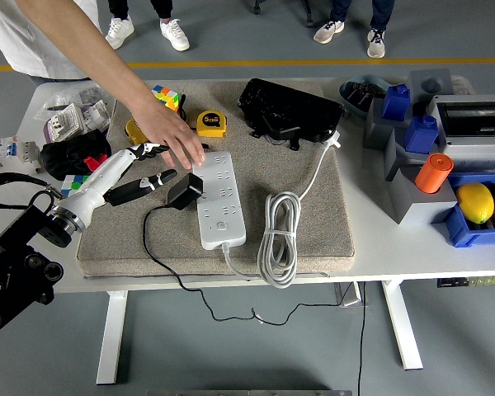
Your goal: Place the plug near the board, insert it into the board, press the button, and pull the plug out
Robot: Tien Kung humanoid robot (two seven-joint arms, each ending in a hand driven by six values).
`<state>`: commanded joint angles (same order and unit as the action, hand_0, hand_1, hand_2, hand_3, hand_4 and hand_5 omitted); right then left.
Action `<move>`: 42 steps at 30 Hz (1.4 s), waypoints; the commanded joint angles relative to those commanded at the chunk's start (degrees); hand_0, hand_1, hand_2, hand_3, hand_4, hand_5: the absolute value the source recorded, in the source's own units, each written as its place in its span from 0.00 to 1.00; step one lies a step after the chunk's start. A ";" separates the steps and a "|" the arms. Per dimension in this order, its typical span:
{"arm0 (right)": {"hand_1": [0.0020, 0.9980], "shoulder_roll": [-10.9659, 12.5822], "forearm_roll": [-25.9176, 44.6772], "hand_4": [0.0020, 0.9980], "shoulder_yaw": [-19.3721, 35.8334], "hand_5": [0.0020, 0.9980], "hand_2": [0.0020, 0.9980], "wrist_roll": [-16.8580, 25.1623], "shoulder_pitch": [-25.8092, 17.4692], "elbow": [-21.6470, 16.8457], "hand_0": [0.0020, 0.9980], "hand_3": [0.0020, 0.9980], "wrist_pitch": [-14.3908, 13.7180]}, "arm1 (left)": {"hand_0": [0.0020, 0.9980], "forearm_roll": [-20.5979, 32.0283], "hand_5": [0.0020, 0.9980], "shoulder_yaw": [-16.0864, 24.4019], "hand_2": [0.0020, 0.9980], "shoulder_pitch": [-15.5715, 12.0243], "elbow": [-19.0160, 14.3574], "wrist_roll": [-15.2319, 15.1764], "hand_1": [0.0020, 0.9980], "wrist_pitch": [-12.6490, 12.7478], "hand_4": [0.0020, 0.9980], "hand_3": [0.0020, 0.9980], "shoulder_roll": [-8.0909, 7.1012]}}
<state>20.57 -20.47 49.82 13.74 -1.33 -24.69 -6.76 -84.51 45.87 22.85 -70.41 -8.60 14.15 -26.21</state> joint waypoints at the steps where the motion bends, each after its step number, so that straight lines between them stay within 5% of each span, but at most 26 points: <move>1: 0.70 0.03 0.01 1.00 -0.05 0.55 0.69 0.02 -0.02 0.00 0.70 0.58 -0.02 | 0.82 -0.32 1.00 -0.13 0.83 -0.07 -0.16 0.33 0.83 -0.16 0.99 0.81 0.08; 9: 0.70 0.21 0.06 1.00 -0.40 0.55 0.69 0.13 0.01 -0.02 0.70 0.58 -0.07 | 0.82 -1.92 1.00 -2.36 0.82 -0.36 -1.46 2.50 0.83 -1.26 0.96 0.80 0.24; 42: 0.70 -0.11 -0.14 1.00 0.73 0.56 0.69 0.05 -0.13 -0.19 0.70 0.58 -0.08 | 0.80 -0.32 1.00 -7.84 0.81 2.91 0.34 2.75 0.82 -2.20 0.91 0.80 1.99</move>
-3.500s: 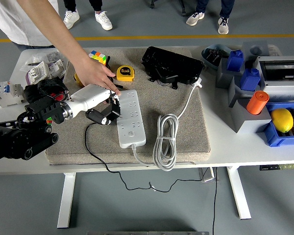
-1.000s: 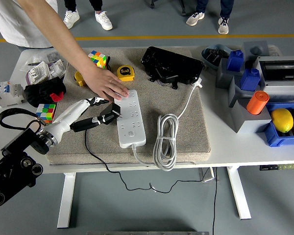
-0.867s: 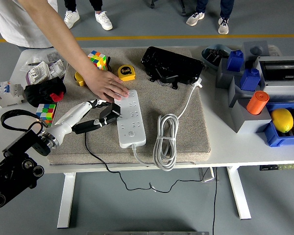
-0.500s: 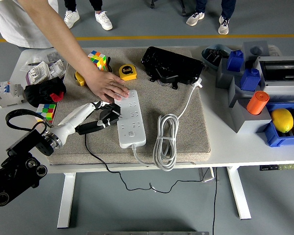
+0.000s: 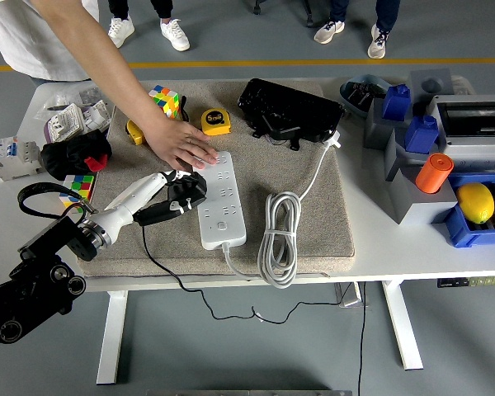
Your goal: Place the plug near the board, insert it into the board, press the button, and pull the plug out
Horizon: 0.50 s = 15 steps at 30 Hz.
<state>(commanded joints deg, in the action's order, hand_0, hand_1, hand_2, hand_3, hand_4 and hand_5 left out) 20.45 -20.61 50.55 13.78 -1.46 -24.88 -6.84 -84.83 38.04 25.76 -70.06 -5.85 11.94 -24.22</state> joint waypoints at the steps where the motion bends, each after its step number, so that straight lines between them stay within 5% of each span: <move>1: 0.70 0.00 0.02 1.00 -0.02 0.55 0.69 0.00 -0.01 0.01 0.70 0.58 -0.01 | 0.80 0.03 1.00 -0.11 0.81 0.04 -0.05 -0.01 0.82 -0.08 0.91 0.79 0.06; 15: 0.71 -0.13 -0.02 1.00 0.11 0.55 0.69 0.04 -0.07 -0.02 0.70 0.58 -0.01 | 0.79 -0.09 1.00 -1.84 0.80 1.46 -0.55 -0.02 0.81 -0.55 0.90 0.79 0.53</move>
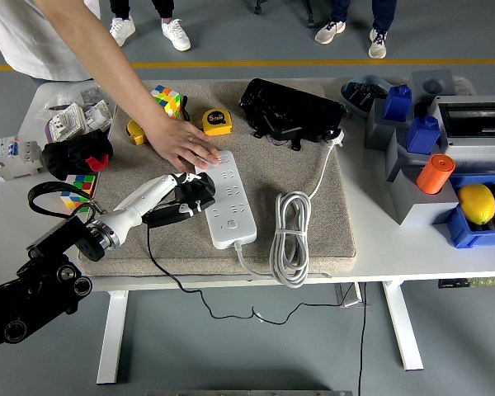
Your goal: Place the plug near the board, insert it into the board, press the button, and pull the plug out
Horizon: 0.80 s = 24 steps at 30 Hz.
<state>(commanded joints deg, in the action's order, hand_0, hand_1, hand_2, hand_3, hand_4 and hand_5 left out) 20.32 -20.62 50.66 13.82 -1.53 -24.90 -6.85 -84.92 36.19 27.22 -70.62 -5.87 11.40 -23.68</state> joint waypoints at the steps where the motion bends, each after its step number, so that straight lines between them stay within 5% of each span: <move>1: 0.71 0.01 -0.03 1.00 0.02 0.55 0.69 0.00 0.00 -0.02 0.70 0.58 0.00 | 0.79 -0.01 1.00 -0.06 0.80 0.14 0.00 -0.03 0.81 0.02 0.90 0.79 0.06; 24: 0.70 -0.01 0.00 1.00 0.28 0.55 0.69 0.07 -0.09 0.00 0.70 0.58 -0.05 | 0.79 -1.23 1.00 -3.36 0.80 3.67 -0.16 0.86 0.80 -1.86 0.89 0.78 1.08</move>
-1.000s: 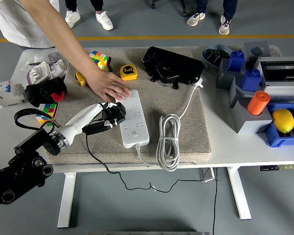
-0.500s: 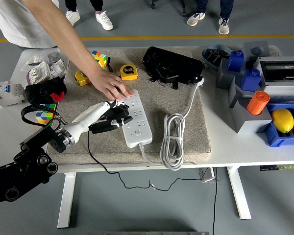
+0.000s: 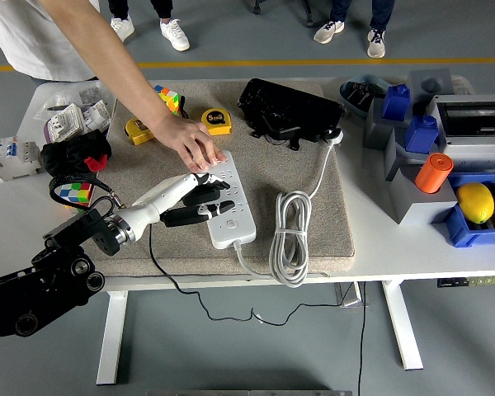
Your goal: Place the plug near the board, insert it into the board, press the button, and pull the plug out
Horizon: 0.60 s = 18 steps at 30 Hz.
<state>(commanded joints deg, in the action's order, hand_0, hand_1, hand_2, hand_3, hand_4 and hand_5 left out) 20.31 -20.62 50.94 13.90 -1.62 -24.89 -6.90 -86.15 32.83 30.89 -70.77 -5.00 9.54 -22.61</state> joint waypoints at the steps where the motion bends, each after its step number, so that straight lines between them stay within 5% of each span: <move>1: 0.70 0.01 0.02 1.00 0.01 0.55 0.69 0.01 -0.03 0.02 0.70 0.58 -0.01 | 0.79 0.05 1.00 -0.05 0.80 0.07 -0.09 -0.06 0.80 0.05 0.89 0.78 0.00; 18: 0.70 -0.05 -0.08 1.00 -0.14 0.55 0.69 -0.02 -0.04 0.03 0.70 0.58 0.03 | 0.78 1.88 1.00 2.04 0.81 -0.51 -2.34 -4.82 0.81 3.60 0.89 0.79 -0.69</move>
<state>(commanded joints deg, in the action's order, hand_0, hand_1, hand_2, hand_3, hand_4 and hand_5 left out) 20.26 -20.70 50.80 13.88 -1.66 -24.86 -6.87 -84.28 34.86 30.38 -73.11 -9.82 13.13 -23.30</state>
